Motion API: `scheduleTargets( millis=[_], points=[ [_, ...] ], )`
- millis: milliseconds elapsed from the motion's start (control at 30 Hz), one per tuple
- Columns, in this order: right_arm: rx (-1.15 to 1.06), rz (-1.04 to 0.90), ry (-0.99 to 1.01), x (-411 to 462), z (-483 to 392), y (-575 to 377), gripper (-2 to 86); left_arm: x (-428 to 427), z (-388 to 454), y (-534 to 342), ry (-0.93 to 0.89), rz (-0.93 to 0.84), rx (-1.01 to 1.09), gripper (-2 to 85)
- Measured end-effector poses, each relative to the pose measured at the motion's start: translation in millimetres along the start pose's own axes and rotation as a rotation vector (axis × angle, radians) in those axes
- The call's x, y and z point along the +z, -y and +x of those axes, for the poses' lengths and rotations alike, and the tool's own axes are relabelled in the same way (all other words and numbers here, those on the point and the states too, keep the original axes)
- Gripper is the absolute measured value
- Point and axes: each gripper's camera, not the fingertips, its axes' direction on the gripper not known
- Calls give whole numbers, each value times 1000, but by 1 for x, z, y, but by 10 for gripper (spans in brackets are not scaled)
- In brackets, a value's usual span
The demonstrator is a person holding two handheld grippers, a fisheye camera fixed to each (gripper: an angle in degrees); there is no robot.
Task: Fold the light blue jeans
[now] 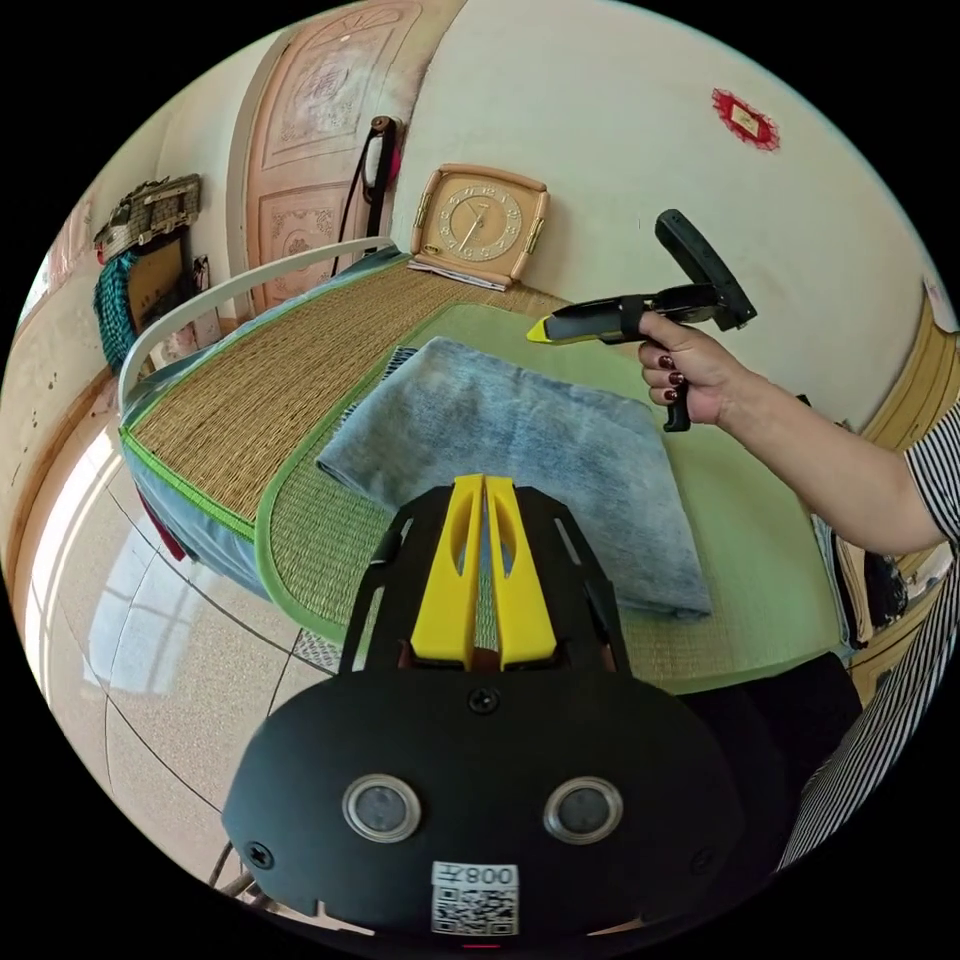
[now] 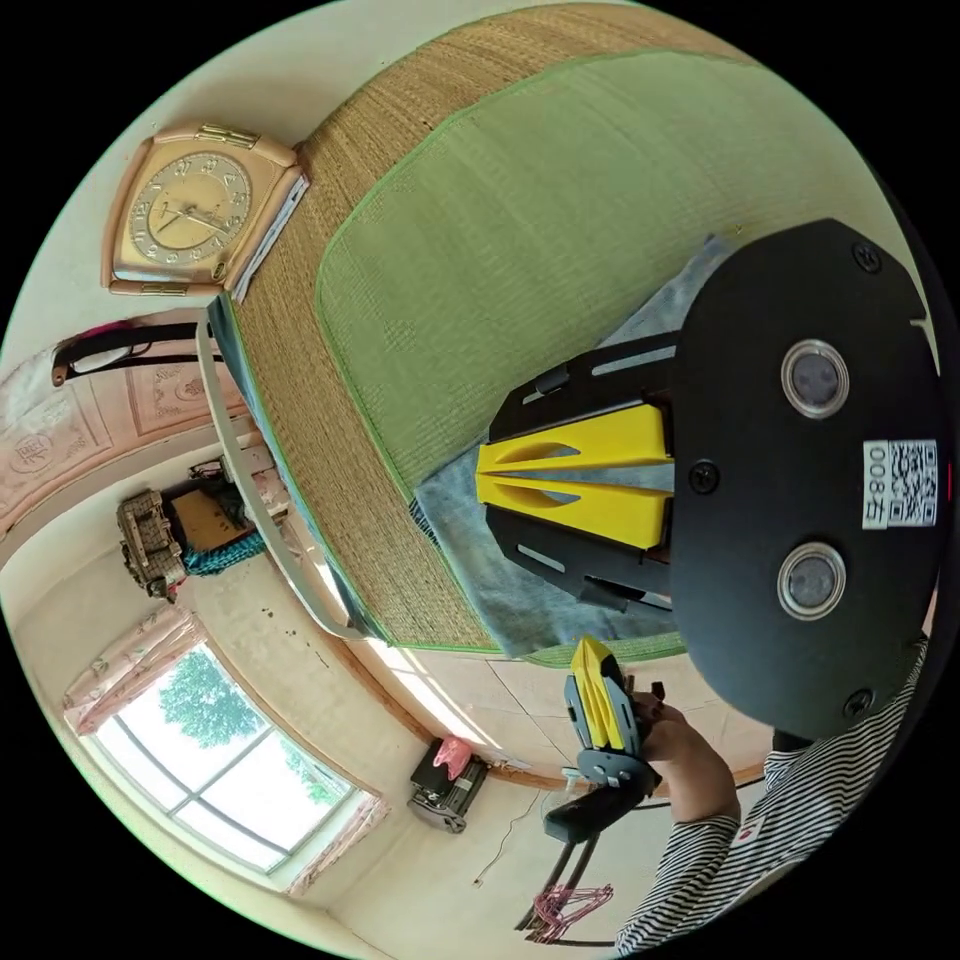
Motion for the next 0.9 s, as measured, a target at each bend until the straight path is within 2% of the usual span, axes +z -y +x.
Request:
scheduleTargets(
  millis=[67, 200, 367, 467, 567, 667, 767, 900],
  points=[
    [39, -19, -21, -4, 17, -25, 1, 16, 5, -9, 13, -53, -27, 1],
    [127, -148, 5, 25, 58, -48, 1, 23, 3, -13, -11, -46, -53, 1],
    [148, -7, 52, -39, 69, -67, 1, 7, 23, -17, -77, -13, 8, 1],
    [241, 57, -35, -74, 99, -106, 1, 14, 44, -23, -173, -49, 62, 1],
    [347, 7, -21, -72, 142, -133, 1, 37, 60, -30, -175, -140, 89, 1],
    [393, -23, 34, -65, 165, -139, 1, 43, 61, -31, -153, -149, 61, 1],
    [345, 5, 18, -94, 154, -138, 1, 30, 62, -32, -227, -130, 38, 1],
    [254, 20, 167, -122, 113, -180, 1, 29, 80, -40, -290, -164, 89, 1]
  ],
)
